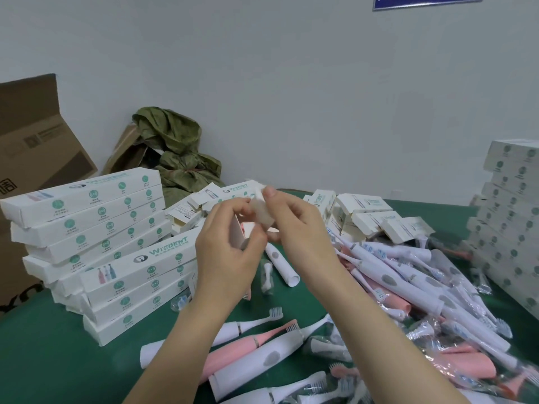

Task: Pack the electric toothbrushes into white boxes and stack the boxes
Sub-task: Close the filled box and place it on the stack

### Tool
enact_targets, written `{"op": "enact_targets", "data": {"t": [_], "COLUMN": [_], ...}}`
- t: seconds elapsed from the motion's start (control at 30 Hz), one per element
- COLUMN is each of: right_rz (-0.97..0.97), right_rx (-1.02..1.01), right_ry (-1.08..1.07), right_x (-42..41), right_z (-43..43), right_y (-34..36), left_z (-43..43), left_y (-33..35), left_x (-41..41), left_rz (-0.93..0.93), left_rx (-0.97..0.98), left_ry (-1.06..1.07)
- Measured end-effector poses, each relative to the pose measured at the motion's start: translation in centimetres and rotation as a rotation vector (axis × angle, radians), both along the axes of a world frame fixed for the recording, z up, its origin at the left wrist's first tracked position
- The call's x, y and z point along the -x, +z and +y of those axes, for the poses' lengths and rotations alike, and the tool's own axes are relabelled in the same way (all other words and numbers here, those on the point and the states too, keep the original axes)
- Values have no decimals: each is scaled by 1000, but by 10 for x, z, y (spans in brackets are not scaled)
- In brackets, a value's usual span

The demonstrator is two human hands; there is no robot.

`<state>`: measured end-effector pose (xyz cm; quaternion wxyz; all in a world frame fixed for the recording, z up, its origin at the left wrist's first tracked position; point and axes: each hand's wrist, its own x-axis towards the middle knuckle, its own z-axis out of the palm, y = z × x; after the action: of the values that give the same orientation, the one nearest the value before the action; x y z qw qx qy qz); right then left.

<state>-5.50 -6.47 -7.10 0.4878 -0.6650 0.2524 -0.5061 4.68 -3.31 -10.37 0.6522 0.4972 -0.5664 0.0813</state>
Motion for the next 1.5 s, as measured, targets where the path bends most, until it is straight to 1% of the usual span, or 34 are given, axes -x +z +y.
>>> {"op": "enact_targets", "data": {"t": [0.07,0.13,0.23,0.27,0.37,0.5,0.6,0.7,0.83,0.93,1.0,1.03,1.13,1.17,1.2,1.23,1.27,1.33,1.4,1.47,1.5], "right_rz": [51,136,208,212,201,213,218,294,363,297,207,168,-17,-80,-109,-77,17,341,663,902,968], "right_rx": [81,190,293,293,283,365,411,481,541,486,386,326,57,-39,-89,-89,-64,4,45,70,79], "right_ry": [-26,-74,-168,-193,-210,-232,-227,-221,-219,-292,-368,-374,-286,-288,-306,-343,-388,-437,-409,-370,-351], "right_x": [-7,-11,-8,-5,-2,-2,-5,-11,-18,-11,-2,3,14,19,23,28,32,36,36,34,33], "right_z": [7,10,6,3,-5,-6,-6,-3,-2,-9,-13,-15,-25,-29,-32,-34,-37,-41,-47,-53,-54], "right_y": [-5,-10,-11,-12,-15,-20,-23,-29,-34,-31,-26,-23,-13,-10,-9,-10,-13,-22,-35,-44,-47], "left_z": [0,1,0,-1,-9,-12,-11,-11,-12,-16,-17,-16,-13,-14,-14,-14,-14,-13,-13,-12,-12], "left_y": [2,2,-2,-5,-9,-10,-10,-9,-12,-16,-20,-20,-5,6,18,31,42,55,56,50,47], "left_x": [0,-2,-8,-9,-14,-18,-16,-16,-18,-17,-14,-13,-16,-22,-30,-42,-55,-81,-102,-117,-123], "left_rz": [58,52,49,48,21,-23,-14,10,-21,-55,-104,-108,-195,-220,-221,-217,-236,-354,-465,-469,-456], "left_rx": [2,-19,-132,-184,-321,-291,-253,-241,-244,-399,-509,-528,-471,-448,-449,-487,-568,-797,-984,-1102,-1144], "left_ry": [-1,-4,-113,-99,60,79,79,72,119,124,143,146,192,209,222,238,271,390,491,520,523]}}
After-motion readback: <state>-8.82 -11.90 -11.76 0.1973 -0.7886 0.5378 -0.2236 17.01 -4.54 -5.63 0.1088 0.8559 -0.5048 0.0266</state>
